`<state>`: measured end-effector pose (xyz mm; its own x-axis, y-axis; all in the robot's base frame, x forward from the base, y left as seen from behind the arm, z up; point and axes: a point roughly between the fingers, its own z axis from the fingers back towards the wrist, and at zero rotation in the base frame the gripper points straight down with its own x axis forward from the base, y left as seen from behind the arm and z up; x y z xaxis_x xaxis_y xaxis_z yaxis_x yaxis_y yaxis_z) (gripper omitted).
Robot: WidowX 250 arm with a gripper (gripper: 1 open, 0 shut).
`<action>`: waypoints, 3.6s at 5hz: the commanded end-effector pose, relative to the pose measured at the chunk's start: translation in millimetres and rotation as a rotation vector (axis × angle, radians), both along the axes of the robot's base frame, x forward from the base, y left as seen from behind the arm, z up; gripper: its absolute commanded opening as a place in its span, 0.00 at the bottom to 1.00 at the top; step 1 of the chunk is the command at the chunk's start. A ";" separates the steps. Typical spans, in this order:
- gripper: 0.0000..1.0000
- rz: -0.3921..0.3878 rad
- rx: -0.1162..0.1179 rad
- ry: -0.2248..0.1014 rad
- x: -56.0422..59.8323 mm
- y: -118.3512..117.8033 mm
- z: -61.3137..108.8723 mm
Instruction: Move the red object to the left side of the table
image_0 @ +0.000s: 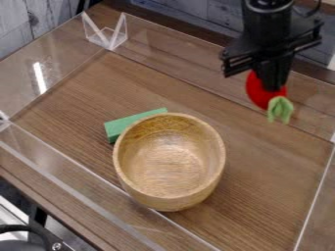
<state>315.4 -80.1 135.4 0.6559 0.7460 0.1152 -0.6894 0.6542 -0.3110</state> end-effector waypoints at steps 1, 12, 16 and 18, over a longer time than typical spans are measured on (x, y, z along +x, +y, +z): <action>0.00 0.028 -0.007 -0.065 15.9 6.8 25.3; 0.00 0.154 0.061 -0.140 13.8 35.9 15.8; 0.00 0.297 0.065 -0.152 -6.1 52.2 13.7; 0.00 0.290 0.070 -0.169 6.4 17.6 14.9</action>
